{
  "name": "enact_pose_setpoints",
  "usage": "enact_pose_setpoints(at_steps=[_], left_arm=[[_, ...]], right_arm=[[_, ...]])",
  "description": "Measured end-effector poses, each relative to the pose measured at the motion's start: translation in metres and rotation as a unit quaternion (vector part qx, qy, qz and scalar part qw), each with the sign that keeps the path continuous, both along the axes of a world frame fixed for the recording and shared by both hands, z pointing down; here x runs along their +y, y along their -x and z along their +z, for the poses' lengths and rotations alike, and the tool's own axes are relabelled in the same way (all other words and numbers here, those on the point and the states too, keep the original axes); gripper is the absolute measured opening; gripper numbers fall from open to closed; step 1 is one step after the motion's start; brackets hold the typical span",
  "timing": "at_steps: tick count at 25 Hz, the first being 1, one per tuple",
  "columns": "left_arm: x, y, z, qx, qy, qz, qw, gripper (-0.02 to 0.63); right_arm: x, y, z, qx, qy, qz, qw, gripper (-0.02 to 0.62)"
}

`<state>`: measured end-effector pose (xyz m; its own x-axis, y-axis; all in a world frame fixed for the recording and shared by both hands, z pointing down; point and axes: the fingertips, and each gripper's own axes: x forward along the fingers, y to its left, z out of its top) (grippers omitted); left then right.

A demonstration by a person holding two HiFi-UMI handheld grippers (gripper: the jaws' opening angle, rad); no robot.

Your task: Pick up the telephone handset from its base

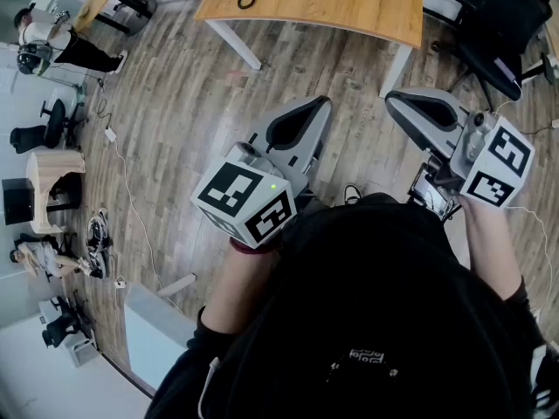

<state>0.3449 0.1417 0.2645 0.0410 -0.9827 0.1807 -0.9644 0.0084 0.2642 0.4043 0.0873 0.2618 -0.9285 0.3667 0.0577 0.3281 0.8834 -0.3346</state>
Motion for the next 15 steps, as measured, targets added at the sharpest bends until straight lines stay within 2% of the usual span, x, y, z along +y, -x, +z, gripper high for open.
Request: enact_pose_setpoints(at_steps=[6, 10, 15], left_arm=[[0.012, 0.012, -0.005, -0.005, -0.01, -0.017, 0.9998, 0.005], [0.022, 0.018, -0.006, -0.006, -0.013, -0.026, 0.9996, 0.005], [0.031, 0.024, -0.009, -0.004, -0.019, -0.043, 0.9989, 0.005]], right_arm=[[0.008, 0.01, 0.002, 0.002, -0.006, -0.016, 1.0, 0.015], [0.017, 0.019, 0.004, 0.005, -0.032, -0.031, 0.999, 0.015], [0.025, 0.022, 0.003, 0.005, -0.015, -0.05, 0.999, 0.015]])
